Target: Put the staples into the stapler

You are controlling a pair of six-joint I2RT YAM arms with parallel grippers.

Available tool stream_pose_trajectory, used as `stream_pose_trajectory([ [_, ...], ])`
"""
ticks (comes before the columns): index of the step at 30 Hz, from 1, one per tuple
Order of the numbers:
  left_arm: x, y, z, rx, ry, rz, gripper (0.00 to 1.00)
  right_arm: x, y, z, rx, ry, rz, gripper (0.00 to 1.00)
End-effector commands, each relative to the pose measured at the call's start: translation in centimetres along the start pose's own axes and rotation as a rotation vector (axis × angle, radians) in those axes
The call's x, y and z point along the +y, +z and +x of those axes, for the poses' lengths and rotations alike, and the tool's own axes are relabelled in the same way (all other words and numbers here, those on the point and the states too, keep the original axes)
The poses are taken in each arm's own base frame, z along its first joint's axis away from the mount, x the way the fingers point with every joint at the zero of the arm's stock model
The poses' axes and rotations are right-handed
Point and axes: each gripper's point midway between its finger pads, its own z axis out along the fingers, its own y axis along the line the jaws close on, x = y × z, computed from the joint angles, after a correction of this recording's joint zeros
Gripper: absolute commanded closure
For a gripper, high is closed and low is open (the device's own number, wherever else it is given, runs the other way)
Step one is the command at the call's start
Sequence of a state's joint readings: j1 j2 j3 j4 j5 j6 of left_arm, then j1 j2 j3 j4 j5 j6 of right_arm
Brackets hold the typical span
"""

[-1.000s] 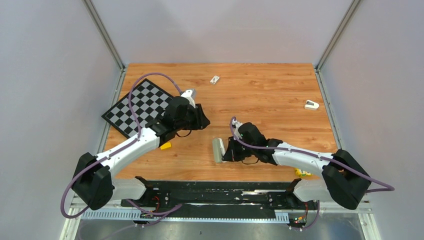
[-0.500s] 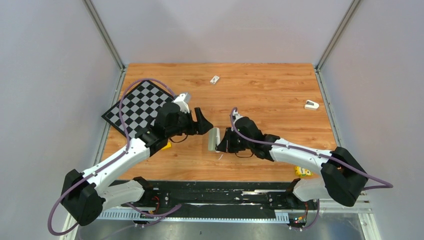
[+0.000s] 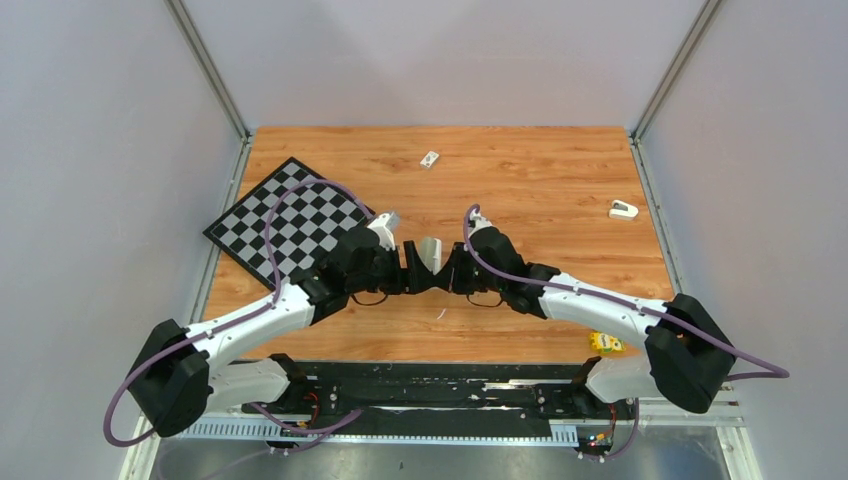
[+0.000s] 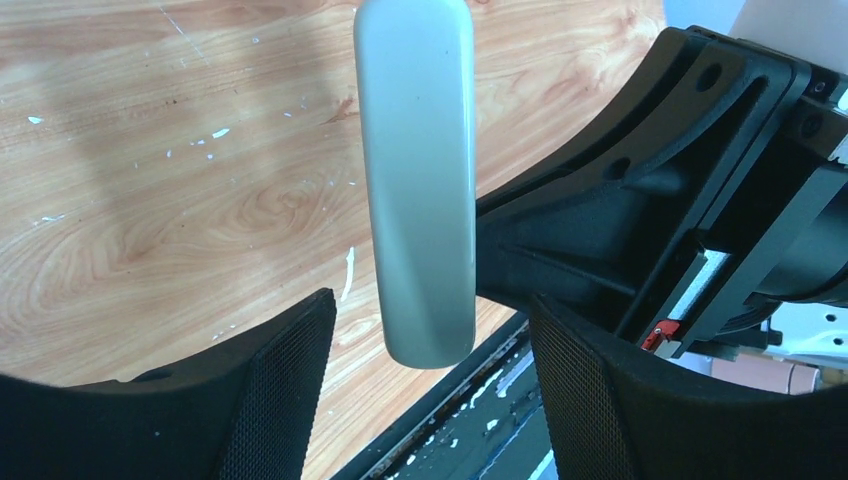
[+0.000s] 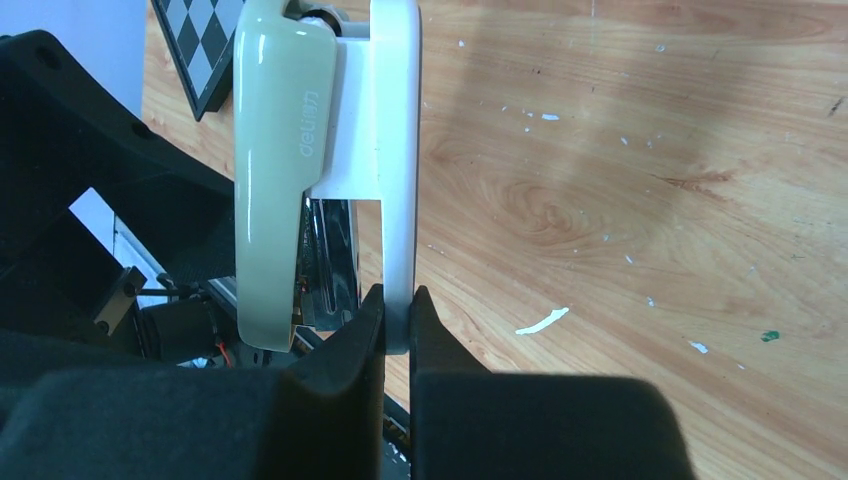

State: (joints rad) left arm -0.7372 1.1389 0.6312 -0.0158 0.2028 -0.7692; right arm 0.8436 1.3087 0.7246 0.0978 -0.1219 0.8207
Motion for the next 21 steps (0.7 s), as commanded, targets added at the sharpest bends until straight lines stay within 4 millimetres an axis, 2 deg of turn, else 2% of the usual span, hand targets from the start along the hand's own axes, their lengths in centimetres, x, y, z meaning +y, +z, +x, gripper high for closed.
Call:
stream_pose_trajectory([
  [1, -0.5, 0.5, -0.2, -0.023, -0.023, 0.03, 0.3, 1.3, -0.5, -2.2, -0.083, 0.003, -0.019, 1.0],
  [5, -0.8, 0.7, -0.2, -0.021, -0.032, 0.047, 0.52, 1.1, -0.6, -1.9, -0.079, -0.006, -0.016, 1.0],
  [9, -0.8, 0.0, -1.3, -0.052, -0.015, 0.016, 0.76, 0.3, -0.7, -1.2, -0.066, -0.025, -0.004, 1.0],
  [14, 0.7, -2.3, -4.8, -0.139, 0.012, -0.068, 0.91, -0.8, -0.8, 0.4, -0.02, -0.079, 0.001, 1.0],
  [17, 1.3, -3.5, -7.1, -0.192, 0.026, -0.097, 0.94, -0.5, -0.8, 1.5, 0.024, -0.132, -0.051, 1.0],
  [21, 1.2, -4.1, -9.6, -0.239, 0.06, -0.126, 0.99, -0.1, -0.8, 3.4, 0.105, -0.205, -0.108, 1.0],
])
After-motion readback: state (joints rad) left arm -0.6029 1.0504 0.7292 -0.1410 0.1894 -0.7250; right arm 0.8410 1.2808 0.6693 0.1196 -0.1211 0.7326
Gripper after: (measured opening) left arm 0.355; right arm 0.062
